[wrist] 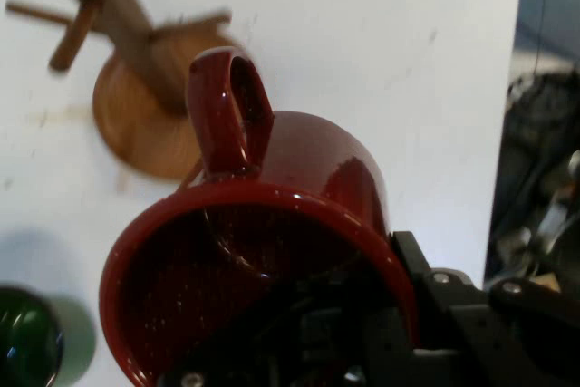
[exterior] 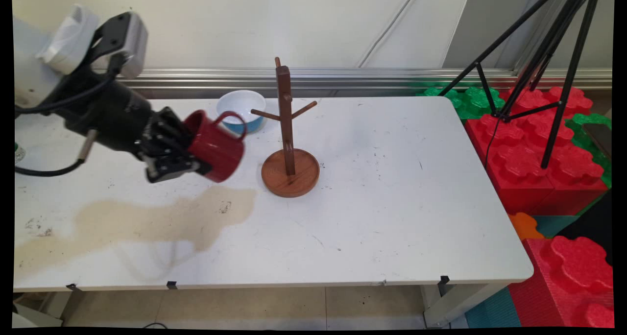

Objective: Place the picked object on the table

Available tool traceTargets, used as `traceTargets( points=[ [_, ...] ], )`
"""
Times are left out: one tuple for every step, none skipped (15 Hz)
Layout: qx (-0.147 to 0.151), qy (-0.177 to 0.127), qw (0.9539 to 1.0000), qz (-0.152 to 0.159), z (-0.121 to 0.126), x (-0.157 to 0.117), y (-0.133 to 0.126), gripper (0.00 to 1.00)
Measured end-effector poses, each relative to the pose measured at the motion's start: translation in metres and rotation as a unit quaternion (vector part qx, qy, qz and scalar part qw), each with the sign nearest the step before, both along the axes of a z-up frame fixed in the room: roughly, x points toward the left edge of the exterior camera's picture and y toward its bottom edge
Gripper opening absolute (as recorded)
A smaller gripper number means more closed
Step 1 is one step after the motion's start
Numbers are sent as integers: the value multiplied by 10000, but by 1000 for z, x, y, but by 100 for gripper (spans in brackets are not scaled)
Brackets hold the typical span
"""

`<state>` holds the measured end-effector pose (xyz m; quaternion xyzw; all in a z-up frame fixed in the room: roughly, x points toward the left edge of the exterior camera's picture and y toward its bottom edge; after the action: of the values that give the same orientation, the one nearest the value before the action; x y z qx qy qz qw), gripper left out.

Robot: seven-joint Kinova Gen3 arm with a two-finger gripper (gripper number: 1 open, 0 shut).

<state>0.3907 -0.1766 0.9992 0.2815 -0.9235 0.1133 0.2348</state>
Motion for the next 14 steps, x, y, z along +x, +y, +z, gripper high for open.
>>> traceTargets(
  points=[
    [14, -146, 9999, -71, -1, 8, 0, 0],
    [28, -261, 9996, -133, -2, 13, 0, 0],
    [43, -337, 9993, -168, -3, 16, -1, 0],
    [72, -437, 9988, -205, -6, 21, -3, 0],
    [114, -547, 9982, -223, -8, 26, -5, 0],
    [152, -652, 9975, -223, -12, 29, -8, 0],
    [179, -738, 9969, -218, -14, 32, -10, 0],
    [194, -795, 9964, -225, -16, 33, -12, 0],
    [212, -887, 9955, -245, -19, 35, -15, 0],
    [226, -955, 9948, -267, -21, 35, -18, 0],
    [248, -1060, 9936, -297, -24, 36, -22, 0],
    [287, -1198, 9919, -325, -28, 37, -26, 0],
    [333, -1341, 9898, -339, -33, 38, -31, 0],
    [378, -1456, 9880, -341, -37, 39, -34, 0]
  ],
)
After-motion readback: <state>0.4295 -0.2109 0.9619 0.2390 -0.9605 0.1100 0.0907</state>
